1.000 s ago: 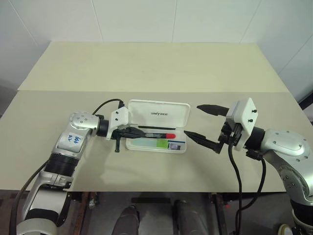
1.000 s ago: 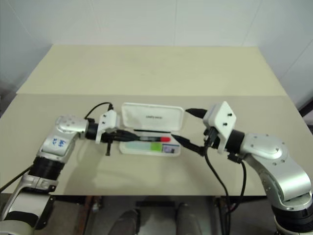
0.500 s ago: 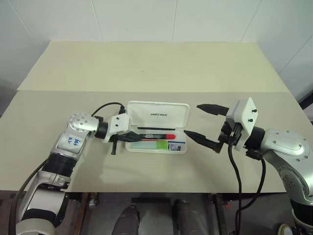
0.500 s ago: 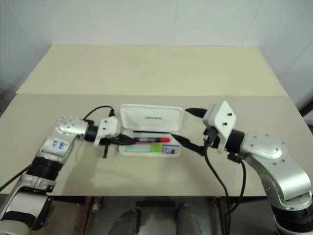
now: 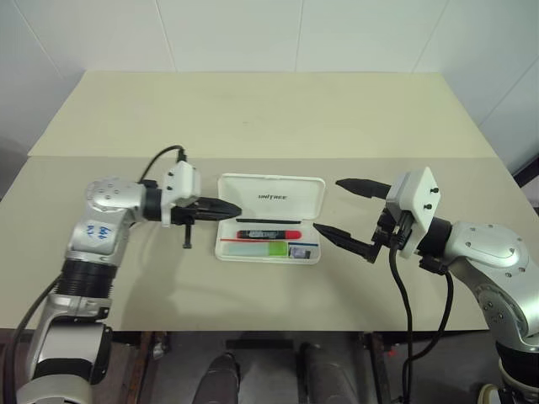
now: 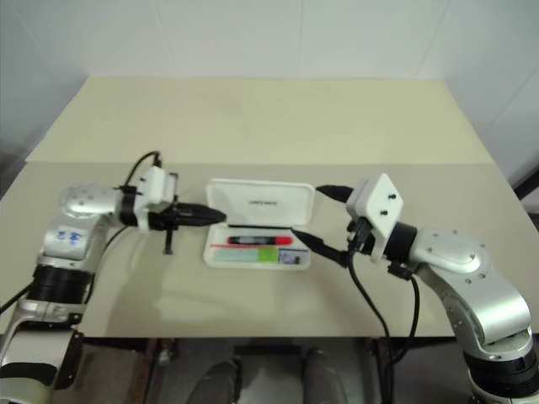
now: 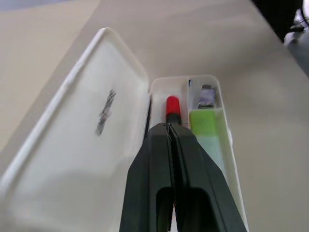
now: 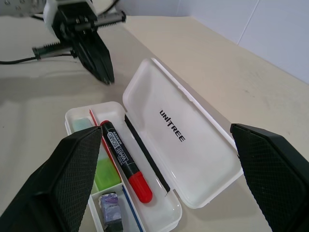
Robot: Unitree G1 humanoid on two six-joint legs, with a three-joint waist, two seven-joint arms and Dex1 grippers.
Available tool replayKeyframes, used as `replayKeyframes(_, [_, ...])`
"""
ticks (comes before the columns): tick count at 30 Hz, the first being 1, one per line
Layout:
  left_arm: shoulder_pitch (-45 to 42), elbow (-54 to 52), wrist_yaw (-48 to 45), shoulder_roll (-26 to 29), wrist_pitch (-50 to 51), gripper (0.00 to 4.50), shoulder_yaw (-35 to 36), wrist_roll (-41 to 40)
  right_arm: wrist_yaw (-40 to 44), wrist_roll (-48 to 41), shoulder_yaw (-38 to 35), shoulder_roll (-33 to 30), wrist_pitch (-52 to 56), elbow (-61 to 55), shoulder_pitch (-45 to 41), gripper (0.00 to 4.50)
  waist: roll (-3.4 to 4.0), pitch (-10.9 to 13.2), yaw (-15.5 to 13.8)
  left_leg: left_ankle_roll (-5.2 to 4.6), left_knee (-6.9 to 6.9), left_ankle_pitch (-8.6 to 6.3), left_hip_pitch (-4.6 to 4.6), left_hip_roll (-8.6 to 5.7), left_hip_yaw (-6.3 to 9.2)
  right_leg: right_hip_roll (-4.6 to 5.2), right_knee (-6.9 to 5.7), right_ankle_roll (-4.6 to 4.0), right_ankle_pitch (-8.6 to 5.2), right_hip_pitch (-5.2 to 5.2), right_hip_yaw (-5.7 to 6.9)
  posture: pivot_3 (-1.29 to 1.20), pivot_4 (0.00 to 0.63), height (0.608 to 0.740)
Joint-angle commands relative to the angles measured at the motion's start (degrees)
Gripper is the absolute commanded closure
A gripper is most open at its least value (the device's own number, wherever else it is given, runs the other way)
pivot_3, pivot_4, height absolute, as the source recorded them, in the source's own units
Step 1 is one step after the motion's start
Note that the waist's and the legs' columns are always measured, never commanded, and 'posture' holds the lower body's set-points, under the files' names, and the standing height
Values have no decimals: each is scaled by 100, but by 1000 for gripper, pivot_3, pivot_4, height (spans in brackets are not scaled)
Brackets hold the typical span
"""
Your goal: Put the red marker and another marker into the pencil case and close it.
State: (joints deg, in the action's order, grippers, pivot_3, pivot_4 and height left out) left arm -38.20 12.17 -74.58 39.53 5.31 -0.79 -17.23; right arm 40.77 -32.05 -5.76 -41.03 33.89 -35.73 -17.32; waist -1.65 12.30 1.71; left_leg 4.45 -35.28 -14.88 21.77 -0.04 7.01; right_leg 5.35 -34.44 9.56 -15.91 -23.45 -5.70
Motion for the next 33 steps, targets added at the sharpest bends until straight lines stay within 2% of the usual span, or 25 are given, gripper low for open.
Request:
replayKeyframes(1, [47, 249, 89, 213, -203, 4466, 392, -93, -9, -82, -105, -7, -69, -156, -7, 0, 0, 0, -8, 0, 0, 0, 0, 0, 0, 0, 1, 0, 0, 0, 0, 0, 150, 740])
replayKeyframes(5, [-58, 889, 411, 385, -395, 4466, 629, 76, -5, -82, -129, -24, -69, -150, 17, 0, 0, 0, -12, 0, 0, 0, 0, 0, 1, 1, 2, 0, 0, 0, 0, 0, 150, 740])
replayKeyframes(9, [-198, 1439, 1028, 332, -606, 4466, 535, 501, -4, -86, -128, -28, -62, -126, -20, 0, -1, 0, -17, 0, 0, 0, 2, -1, 1, 1, 3, 0, 0, 0, 1, 0, 150, 740])
replayKeyframes(18, [-760, 2249, 1769, -427, -629, 4466, -51, 1160, -12, -109, -158, -59, -27, -134, -52, 0, -1, 0, -13, 0, -3, 0, 15, -3, 3, 1, 3, 6, 4, -5, 2, 0, 150, 740])
replayKeyframes(24, [-1022, 2441, 1739, -725, -713, 4466, -122, 1178, -87, -134, -178, -44, 23, -240, 14, 0, -1, 0, -4, 0, -3, 0, 23, -3, 2, 1, 1, 7, 4, -17, 2, 0, 150, 740])
replayKeyframes(33, [-987, 2211, 1023, -565, -860, 4466, 186, 676, -208, -156, -182, -8, 24, -341, 142, 0, -1, 0, -16, 0, -8, 0, 30, -4, 3, 1, 1, 9, 5, -19, 2, 0, 150, 740])
